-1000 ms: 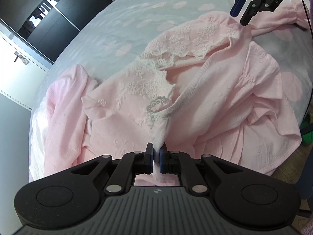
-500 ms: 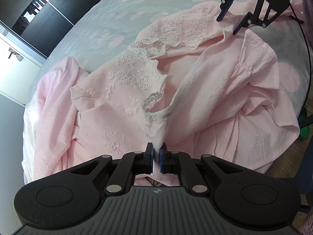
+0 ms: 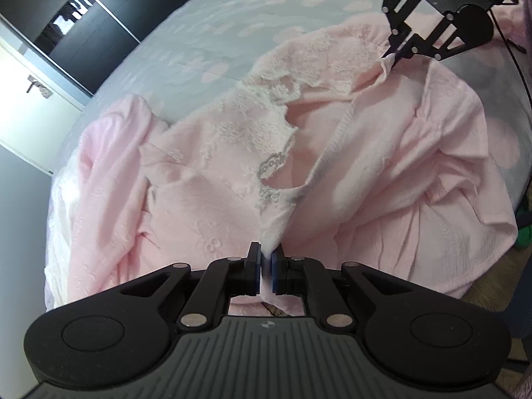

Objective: Fold clothes
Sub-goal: 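Grasp the lace hem with the left gripper while the right gripper pinches the garment, then lift the pink garment high with both grippers, holding it spread between them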

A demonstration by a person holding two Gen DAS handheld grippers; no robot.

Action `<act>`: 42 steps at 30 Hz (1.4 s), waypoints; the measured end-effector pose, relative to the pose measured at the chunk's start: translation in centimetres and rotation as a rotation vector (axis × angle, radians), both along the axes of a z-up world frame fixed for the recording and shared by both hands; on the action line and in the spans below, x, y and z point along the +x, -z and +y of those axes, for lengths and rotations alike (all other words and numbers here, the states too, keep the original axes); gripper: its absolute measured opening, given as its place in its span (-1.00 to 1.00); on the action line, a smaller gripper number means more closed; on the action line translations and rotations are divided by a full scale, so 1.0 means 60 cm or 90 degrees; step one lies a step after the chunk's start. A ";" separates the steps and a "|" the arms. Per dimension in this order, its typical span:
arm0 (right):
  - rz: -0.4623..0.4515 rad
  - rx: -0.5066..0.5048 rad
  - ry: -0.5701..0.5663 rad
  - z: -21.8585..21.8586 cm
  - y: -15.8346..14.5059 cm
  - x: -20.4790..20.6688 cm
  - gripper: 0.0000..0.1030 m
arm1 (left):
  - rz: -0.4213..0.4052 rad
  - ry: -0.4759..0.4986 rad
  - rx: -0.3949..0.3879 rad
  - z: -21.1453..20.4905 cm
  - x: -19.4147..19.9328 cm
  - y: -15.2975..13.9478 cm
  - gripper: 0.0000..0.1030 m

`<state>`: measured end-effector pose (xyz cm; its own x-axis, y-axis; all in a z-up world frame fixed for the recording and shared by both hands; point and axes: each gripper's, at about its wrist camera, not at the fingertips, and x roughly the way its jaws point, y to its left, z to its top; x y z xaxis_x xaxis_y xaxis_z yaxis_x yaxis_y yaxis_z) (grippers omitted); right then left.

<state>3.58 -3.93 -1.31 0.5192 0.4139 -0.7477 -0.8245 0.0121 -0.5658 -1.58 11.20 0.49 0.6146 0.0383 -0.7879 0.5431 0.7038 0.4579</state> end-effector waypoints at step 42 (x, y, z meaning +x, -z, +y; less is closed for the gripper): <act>-0.474 0.549 0.292 -0.198 -0.734 -0.402 -0.94 | -0.631 -0.015 -0.415 -0.046 -0.244 -0.679 -0.98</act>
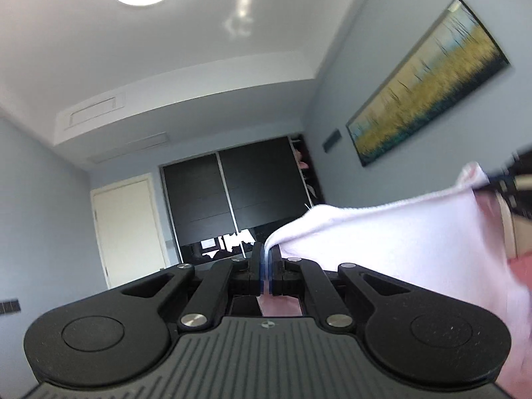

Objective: Fold clothes
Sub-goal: 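Lift the pink garment high with both grippers, holding it spread between them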

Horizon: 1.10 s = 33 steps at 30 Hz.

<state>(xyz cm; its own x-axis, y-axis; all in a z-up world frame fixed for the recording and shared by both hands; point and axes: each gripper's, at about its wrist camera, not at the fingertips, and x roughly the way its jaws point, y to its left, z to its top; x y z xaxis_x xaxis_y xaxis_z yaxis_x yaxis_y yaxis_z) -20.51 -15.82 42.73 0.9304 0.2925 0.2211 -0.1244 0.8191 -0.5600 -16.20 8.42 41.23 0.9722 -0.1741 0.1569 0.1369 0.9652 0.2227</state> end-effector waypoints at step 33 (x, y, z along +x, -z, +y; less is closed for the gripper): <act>0.024 0.016 0.001 -0.062 0.114 -0.067 -0.92 | 0.071 0.072 0.192 -0.068 -0.004 0.096 -0.98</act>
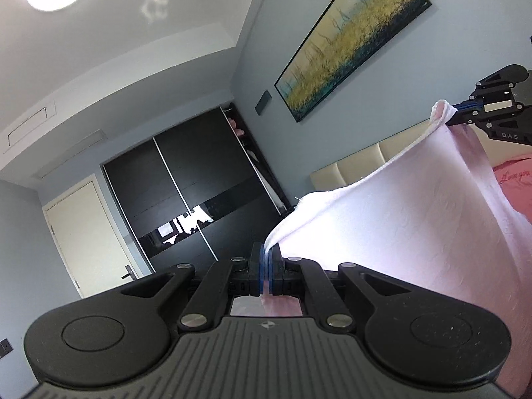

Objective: Fold clothes
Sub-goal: 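Lift the pink garment high with both grippers, holding it spread between them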

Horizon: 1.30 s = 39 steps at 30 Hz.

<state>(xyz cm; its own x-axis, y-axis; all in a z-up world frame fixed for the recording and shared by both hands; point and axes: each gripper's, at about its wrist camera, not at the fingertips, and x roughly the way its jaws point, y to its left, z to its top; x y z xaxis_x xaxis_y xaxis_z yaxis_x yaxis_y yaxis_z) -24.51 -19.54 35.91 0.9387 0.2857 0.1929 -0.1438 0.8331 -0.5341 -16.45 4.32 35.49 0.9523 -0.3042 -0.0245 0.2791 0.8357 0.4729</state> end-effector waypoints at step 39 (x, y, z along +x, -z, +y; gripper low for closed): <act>-0.086 0.130 -0.064 -0.041 -0.010 -0.036 -0.93 | -0.155 -0.029 -0.006 -0.017 -0.113 -0.062 -0.98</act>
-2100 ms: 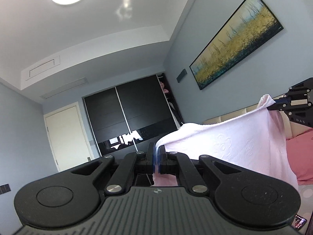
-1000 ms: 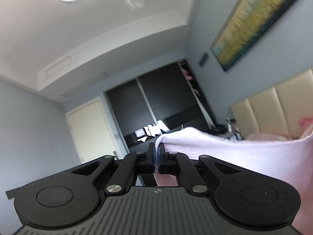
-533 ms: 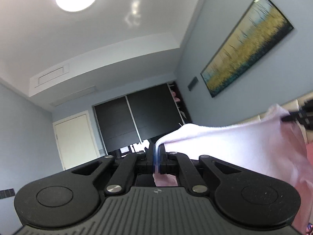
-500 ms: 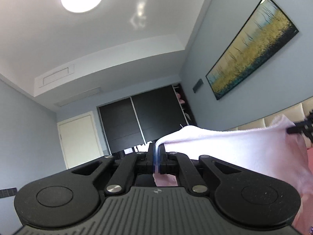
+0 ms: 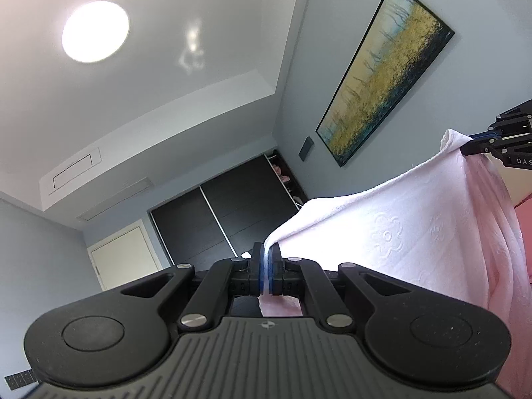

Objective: Fold clothes
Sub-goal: 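Lift the pink garment high with both grippers, holding it spread between them, then lower the garment onto the bed and open both grippers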

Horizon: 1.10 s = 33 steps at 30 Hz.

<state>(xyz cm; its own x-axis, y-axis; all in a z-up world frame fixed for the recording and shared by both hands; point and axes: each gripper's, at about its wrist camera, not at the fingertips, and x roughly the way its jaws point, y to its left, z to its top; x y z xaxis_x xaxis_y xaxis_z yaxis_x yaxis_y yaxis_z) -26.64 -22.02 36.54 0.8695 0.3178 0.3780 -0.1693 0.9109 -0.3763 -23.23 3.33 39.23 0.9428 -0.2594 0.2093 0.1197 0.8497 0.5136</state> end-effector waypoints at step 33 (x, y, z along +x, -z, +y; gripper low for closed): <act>0.462 -0.072 0.105 0.080 0.288 0.707 -0.93 | 0.490 -0.060 0.129 -0.038 0.794 0.406 -0.98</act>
